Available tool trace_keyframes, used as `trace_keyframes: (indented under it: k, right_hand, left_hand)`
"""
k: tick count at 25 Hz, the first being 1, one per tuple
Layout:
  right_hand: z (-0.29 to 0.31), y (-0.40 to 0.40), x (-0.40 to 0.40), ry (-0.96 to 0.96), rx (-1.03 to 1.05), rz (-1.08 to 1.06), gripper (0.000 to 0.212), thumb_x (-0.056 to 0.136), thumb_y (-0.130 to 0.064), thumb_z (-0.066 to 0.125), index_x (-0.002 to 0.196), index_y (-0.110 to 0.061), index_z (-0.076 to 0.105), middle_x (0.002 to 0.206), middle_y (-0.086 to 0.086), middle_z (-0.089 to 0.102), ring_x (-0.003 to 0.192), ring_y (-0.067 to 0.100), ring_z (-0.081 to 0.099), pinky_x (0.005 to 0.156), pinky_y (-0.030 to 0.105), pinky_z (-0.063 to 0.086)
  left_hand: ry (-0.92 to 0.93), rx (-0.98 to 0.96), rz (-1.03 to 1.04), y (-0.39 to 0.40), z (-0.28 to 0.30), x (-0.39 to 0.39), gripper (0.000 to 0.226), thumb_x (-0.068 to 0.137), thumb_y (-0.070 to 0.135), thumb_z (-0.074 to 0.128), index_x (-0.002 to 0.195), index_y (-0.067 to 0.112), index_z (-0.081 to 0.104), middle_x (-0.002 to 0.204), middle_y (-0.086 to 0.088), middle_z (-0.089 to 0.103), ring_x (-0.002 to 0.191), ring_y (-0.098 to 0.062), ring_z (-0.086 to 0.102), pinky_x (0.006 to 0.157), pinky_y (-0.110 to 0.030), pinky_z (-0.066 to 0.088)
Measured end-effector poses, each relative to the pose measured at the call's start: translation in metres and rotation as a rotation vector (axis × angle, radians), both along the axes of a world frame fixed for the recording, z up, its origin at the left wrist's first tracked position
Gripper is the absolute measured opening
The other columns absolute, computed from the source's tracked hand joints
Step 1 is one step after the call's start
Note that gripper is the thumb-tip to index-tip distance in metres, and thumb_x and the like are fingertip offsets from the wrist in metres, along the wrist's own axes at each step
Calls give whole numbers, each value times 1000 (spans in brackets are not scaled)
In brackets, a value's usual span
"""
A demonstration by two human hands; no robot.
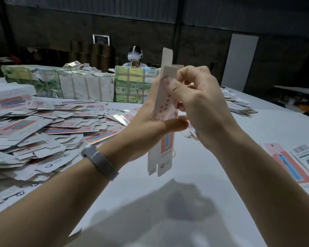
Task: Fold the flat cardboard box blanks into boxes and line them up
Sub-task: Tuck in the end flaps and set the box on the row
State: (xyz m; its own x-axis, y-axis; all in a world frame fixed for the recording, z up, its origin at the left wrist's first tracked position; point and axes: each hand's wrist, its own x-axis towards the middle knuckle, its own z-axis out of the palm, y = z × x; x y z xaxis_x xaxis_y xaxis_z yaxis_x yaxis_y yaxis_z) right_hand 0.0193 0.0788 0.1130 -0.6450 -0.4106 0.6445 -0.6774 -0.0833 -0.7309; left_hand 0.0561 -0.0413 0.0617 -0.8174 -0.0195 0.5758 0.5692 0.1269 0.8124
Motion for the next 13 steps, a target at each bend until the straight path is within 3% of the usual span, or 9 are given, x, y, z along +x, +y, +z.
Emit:
trace_keyframes:
  k: [2, 5, 8, 10, 13]
  right_hand:
    - [0, 0, -4, -42, 63, 16, 25, 97, -33, 60, 75, -21, 56, 115, 8, 44, 102, 23, 61, 75, 33, 60]
    - [0, 0, -7, -15, 168, -40, 31, 98, -35, 58, 74, -16, 56, 112, 8, 43, 103, 25, 60, 62, 28, 55]
    - [-1, 1, -9, 37, 203, -58, 33, 98, -37, 58, 76, -12, 60, 108, 5, 45, 101, 18, 57, 71, 29, 57]
    - [-3, 0, -10, 79, 120, -38, 25, 96, -37, 61, 79, -19, 58, 109, 6, 48, 96, 16, 60, 64, 23, 57]
    - [-10, -2, -13, 47, -40, 30, 18, 95, -33, 62, 106, -22, 53, 106, 7, 52, 84, 7, 63, 57, 14, 49]
  left_hand:
    - [-140, -8, -32, -6, 2, 5, 57, 77, 22, 71, 129, 27, 48, 96, 6, 74, 93, -12, 73, 81, -28, 60]
    - [-180, -70, 22, -6, 0, 8, 29, 83, 34, 62, 101, 12, 60, 76, 1, 72, 67, -13, 69, 66, -23, 57]
    - [-151, -55, 76, -2, -2, 6, 32, 82, 36, 65, 93, 7, 55, 67, -4, 64, 55, -17, 60, 57, -25, 52]
    - [-136, -5, 69, -3, -2, 6, 36, 80, 35, 70, 98, 7, 55, 70, -6, 65, 55, -19, 61, 57, -28, 53]
    - [-139, 116, -15, -8, -3, 5, 48, 76, 39, 73, 109, 7, 60, 79, -7, 69, 70, -19, 68, 66, -31, 57]
